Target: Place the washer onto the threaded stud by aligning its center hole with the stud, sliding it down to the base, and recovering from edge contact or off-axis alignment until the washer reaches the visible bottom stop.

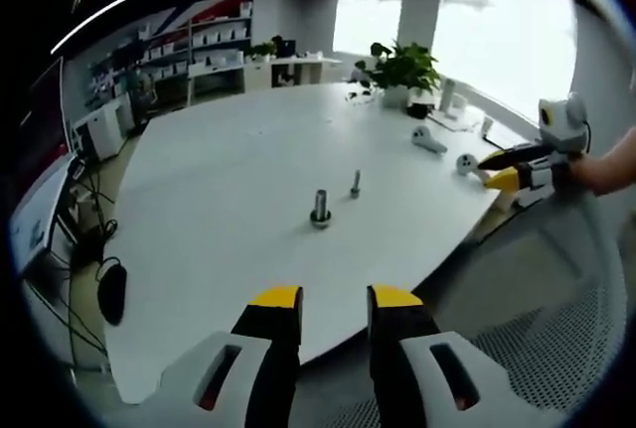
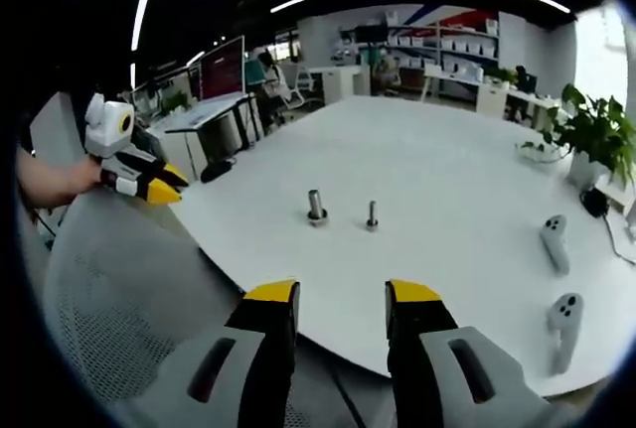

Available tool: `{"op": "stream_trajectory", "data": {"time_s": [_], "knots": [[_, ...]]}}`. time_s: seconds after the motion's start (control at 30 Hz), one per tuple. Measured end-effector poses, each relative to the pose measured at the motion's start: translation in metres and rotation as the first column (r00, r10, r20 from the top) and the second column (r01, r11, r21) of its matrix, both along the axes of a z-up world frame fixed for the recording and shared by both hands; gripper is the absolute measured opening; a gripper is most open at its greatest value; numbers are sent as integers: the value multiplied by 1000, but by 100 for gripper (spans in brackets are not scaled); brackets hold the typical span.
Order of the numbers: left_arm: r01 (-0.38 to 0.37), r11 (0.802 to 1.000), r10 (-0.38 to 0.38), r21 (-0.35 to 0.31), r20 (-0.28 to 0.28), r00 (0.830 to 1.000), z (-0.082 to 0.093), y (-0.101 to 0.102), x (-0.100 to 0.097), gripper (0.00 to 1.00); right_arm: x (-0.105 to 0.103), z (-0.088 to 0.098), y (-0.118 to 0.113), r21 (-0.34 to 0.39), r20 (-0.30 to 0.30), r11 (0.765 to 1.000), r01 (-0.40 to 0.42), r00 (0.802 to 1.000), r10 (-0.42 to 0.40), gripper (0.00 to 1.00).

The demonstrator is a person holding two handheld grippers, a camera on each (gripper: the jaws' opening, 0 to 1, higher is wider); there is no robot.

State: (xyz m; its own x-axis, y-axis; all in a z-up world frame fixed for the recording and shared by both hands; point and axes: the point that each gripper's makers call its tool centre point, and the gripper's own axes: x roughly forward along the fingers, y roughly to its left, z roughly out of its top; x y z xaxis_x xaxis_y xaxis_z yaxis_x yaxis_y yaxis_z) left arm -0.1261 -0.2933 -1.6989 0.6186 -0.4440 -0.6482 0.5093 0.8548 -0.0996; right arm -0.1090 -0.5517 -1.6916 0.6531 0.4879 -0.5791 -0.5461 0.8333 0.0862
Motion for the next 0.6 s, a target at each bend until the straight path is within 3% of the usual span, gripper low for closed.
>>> {"op": "stream_trajectory", "data": {"time_s": [0.23, 0.6], "knots": [[-27, 1000, 27, 8, -5, 1000, -1, 5, 1, 24, 4, -1, -5, 23, -10, 999, 40, 999, -39, 39], [-39, 999, 39, 18, 12, 999, 3, 9, 2, 24, 2, -1, 1, 44, -29, 999, 25, 999, -24, 39]]}}
